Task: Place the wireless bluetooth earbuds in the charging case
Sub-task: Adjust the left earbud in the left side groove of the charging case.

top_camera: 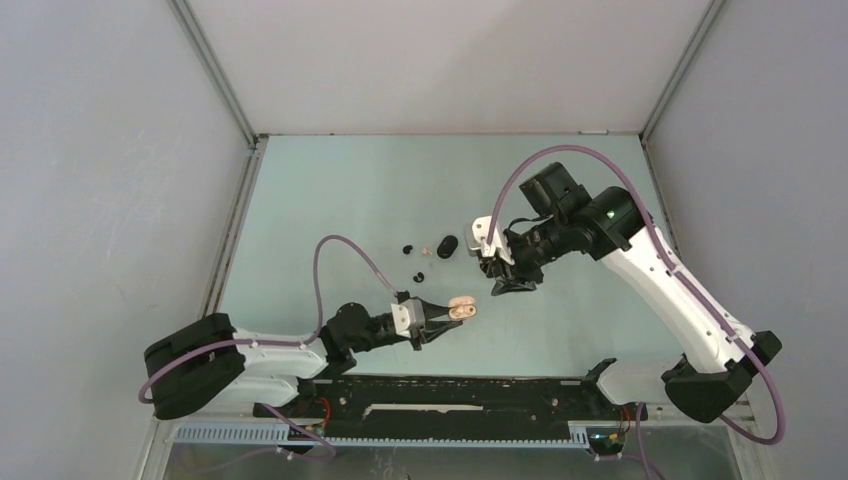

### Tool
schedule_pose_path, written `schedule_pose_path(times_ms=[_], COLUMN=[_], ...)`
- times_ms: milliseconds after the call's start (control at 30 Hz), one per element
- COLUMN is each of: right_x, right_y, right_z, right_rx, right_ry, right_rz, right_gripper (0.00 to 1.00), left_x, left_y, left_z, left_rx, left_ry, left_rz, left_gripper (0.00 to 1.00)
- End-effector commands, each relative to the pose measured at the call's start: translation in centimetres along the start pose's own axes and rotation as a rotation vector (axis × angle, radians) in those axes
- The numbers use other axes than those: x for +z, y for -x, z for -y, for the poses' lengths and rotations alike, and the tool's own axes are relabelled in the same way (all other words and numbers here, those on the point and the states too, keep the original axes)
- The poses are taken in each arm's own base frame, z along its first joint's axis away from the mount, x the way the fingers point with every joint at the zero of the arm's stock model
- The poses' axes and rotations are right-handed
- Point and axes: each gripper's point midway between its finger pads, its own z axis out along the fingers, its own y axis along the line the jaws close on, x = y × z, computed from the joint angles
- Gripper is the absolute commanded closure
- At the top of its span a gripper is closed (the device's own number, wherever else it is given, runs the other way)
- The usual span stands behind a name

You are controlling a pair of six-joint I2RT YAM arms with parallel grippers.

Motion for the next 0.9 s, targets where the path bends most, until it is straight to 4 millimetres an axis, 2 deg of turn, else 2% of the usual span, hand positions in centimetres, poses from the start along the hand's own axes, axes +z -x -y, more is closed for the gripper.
schedule_pose_path(times_ms=[0,233,600,867], right_x=[1.5,4.6,8.4,9.5], right_y=[0.7,-0.4,-0.4,-0.5], right_z=[-1.3,-0.1,0.6,1.3], right_rx=[-0.012,-0.019,-0.017,-0.012], right_ry=[0.112,0.101,0.102,0.081], right_rz=[0.064,0.03,-0.045,-0.071], right_gripper=[0.55,0.39,0.37,0.37], left_x=[0.7,0.8,0.7,0.7], left_y=[2.3,2.1,2.5,2.7], left_z=[-0.5,-0.7,-0.4,-0.1], left_rx=[0.003,-0.006,-0.014,-0.02], left_ry=[-0.015,-0.021,-0.039,-0.049], left_rz=[0.075,0.072,0.086,0.093], left_gripper=[1.0,1.0,1.0,1.0])
